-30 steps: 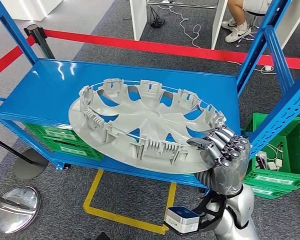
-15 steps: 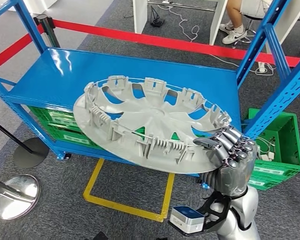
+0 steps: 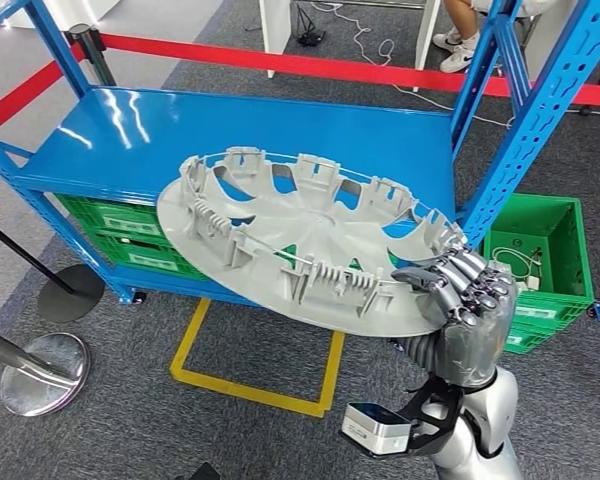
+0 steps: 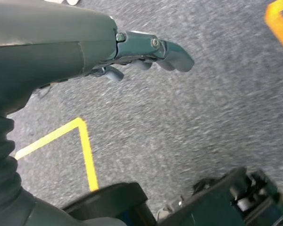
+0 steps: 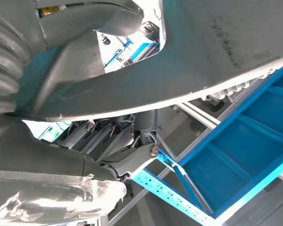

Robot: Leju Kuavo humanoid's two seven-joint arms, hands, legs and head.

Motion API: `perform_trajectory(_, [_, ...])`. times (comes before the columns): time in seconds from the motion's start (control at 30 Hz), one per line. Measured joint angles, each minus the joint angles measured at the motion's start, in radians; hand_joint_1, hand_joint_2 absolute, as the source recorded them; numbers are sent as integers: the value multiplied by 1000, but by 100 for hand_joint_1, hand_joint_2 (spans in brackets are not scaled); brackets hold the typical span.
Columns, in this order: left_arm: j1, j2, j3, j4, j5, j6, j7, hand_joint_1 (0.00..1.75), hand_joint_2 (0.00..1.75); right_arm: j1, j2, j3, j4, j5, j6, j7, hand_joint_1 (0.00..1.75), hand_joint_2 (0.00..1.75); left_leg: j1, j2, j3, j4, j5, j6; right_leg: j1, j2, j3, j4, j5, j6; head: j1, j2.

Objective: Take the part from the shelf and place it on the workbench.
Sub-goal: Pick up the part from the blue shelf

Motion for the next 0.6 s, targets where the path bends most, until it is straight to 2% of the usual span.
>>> perform_trajectory(0.03, [0, 0, 0, 0, 1, 0, 0, 0, 175, 0, 0, 0, 0, 0, 0, 0, 175, 175, 0, 0, 37, -40, 30, 3, 0, 0, -12, 1, 9, 3, 0, 0])
perform_trajectory(0.07, [0, 0, 0, 0, 2, 0, 0, 0, 175, 0, 0, 0, 0, 1, 0, 0, 175, 175, 0, 0, 88, -105, 48, 6, 1, 1, -21, 2, 18, 6, 0, 0])
perform_trajectory(0.1, [-1, 0, 0, 0, 2, -1, 0, 0, 175, 0, 0, 0, 0, 1, 0, 0, 175, 175, -1, -1, 144, -184, 50, 11, 2, 1, -28, 3, 26, 11, 0, 0])
perform_trajectory(0.13, [-3, 0, 0, 0, 2, -1, 0, 0, 175, 0, 0, -1, 0, 1, 0, -1, 175, 175, -3, -1, 185, -250, 42, 14, 3, 1, -34, 3, 35, 16, 1, 0])
perform_trajectory(0.17, [-5, 0, 0, 0, 2, -2, 0, 0, 175, 0, 0, -1, 0, 1, 0, -1, 175, 175, -5, -2, 209, -295, 32, 18, 3, -1, -38, 2, 46, 20, 1, 0])
perform_trajectory(0.2, [-5, 0, 0, 0, 3, -2, 0, 0, 175, 0, 0, -1, 0, 1, 0, -1, 175, 175, -8, -3, 214, -317, 31, 23, 2, -2, -42, -2, 57, 26, 2, 0])
perform_trajectory(0.23, [-4, 0, 0, 0, 4, -4, 0, 0, 175, 0, 0, -1, 0, 1, 0, -1, 175, 175, -8, -2, 206, -320, 39, 28, 0, -2, -48, -5, 66, 31, 1, 0])
perform_trajectory(0.27, [-1, 1, 0, 0, 6, -5, 1, 0, 175, 2, 0, -1, 0, 1, 0, 0, 175, 175, -8, -1, 196, -322, 49, 35, -2, -2, -56, -2, 59, 36, 0, 0])
perform_trajectory(0.3, [1, 2, 0, 0, 7, -7, 2, 0, 175, 4, 0, -1, 0, 1, 0, 2, 175, 175, -7, 1, 185, -323, 61, 43, -3, -1, -67, 16, 31, 41, 1, 0])
perform_trajectory(0.33, [2, 3, 0, 1, 8, -8, 2, 0, 175, 5, 0, -2, 0, 0, 0, 3, 175, 175, -5, 3, 172, -324, 73, 49, -3, -1, -80, 56, -15, 45, 3, 0])
perform_trajectory(0.4, [3, 5, 0, 1, 10, -9, 3, 0, 175, 6, 0, -2, 0, -1, 0, 6, 175, 175, -6, 3, 145, -322, 96, 55, -4, -1, -106, 183, -115, 51, 8, 0])
perform_trajectory(0.43, [3, 5, 0, 1, 11, -9, 3, 0, 175, 6, 0, -2, 1, -1, 0, 8, 175, 175, -7, 3, 130, -321, 107, 55, -4, -1, -112, 244, -138, 52, 8, 0])
perform_trajectory(0.47, [3, 6, 0, 1, 11, -10, 3, 0, 175, 6, 0, -2, 2, -2, 0, 10, 175, 175, -8, 3, 116, -319, 118, 55, -4, -1, -107, 280, -137, 52, 8, 0])
perform_trajectory(0.5, [3, 7, 0, 1, 11, -11, 3, 0, 175, 6, 0, -2, 3, -2, 0, 13, 175, 175, -9, 3, 101, -316, 128, 54, -3, -1, -87, 283, -115, 52, 9, 0])
perform_trajectory(0.53, [3, 7, 0, 1, 11, -13, 3, 0, 175, 5, 0, -2, 3, -1, 0, 16, 175, 175, -9, 3, 87, -313, 137, 53, -3, -1, -50, 249, -83, 50, 9, 0])
perform_trajectory(0.57, [3, 7, 0, 1, 12, -15, 3, 0, 175, 4, 0, -2, 4, -1, 0, 18, 175, 175, -9, 3, 74, -308, 146, 50, -3, -1, 1, 184, -64, 48, 9, 0])
perform_trajectory(0.6, [3, 8, 0, 1, 12, -16, 3, 0, 175, 1, 0, -2, 4, 0, 0, 20, 175, 175, -10, 2, 62, -304, 154, 47, -2, -1, 59, 103, -63, 46, 9, 0])
